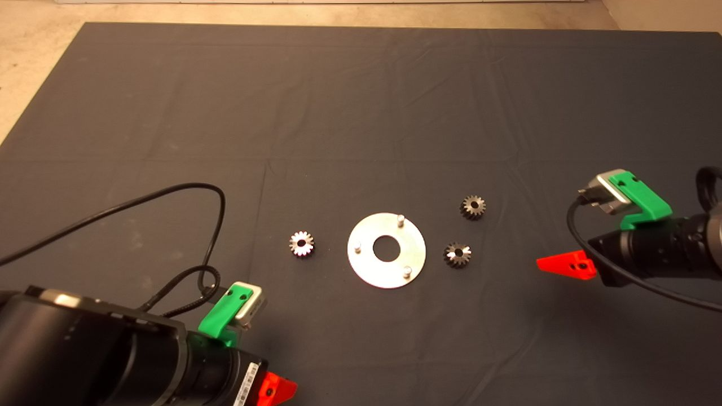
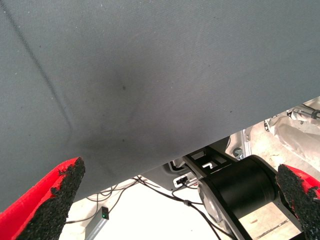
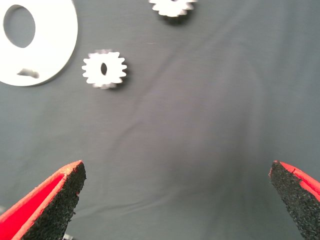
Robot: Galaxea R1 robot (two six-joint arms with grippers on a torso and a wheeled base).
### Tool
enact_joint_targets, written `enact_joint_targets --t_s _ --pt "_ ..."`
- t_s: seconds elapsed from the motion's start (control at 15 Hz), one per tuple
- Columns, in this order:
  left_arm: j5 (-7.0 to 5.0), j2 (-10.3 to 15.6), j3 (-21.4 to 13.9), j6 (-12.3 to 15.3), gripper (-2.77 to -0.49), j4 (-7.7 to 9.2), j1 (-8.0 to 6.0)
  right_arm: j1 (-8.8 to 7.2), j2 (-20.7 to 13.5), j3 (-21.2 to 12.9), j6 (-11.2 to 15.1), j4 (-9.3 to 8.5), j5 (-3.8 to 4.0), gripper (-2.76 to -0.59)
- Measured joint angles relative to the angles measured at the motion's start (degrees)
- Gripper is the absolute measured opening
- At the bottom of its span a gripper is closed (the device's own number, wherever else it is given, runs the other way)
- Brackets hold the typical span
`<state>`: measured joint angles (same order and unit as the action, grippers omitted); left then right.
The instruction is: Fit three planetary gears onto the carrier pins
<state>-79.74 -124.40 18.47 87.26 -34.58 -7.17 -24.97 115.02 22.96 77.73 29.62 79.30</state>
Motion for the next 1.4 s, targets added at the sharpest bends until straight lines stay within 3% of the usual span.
enact_joint_targets --t_s 0.2,0.4,0.6,0.73,0.93,1.0,1.07,1.13,1.4 --pt "-0.05 -1.77 0.0 0.0 -0.5 0.0 0.01 0.02 2.99 0.05 3.2 -0.94 0.11 -0.61" --pt "0.17 -2.26 0.0 0.0 -0.5 0.0 0.0 0.06 7.12 0.05 4.39 -1.18 0.55 -0.61" --pt "0.4 -2.14 0.0 0.0 -0.5 0.02 0.01 0.35 7.17 0.05 4.71 -1.18 0.73 -0.61" --pt "1.16 -2.64 0.0 0.0 -0.5 -0.12 0.0 2.6 7.03 0.05 4.71 -1.34 2.29 -0.61" --pt "1.38 -3.54 0.0 0.01 -0.5 -0.13 0.01 6.85 8.14 0.3 4.66 -1.45 3.24 -0.6" --pt "1.4 -4.05 0.0 0.0 -0.5 -0.13 0.01 8.3 9.29 0.67 4.63 -1.57 4.15 -0.61" --pt "1.51 -4.74 0.0 0.0 -0.5 -0.15 0.0 9.07 10.96 1.28 4.63 -1.57 5.39 -0.61" --pt "1.66 -5.35 0.0 0.0 -0.5 -0.15 0.0 9.44 12.25 1.9 4.61 -1.57 6.1 -0.61" --pt "1.82 -5.54 0.0 0.0 -0.5 -0.15 0.0 9.64 16.77 7.4 3.71 -1.55 6.39 -0.61"
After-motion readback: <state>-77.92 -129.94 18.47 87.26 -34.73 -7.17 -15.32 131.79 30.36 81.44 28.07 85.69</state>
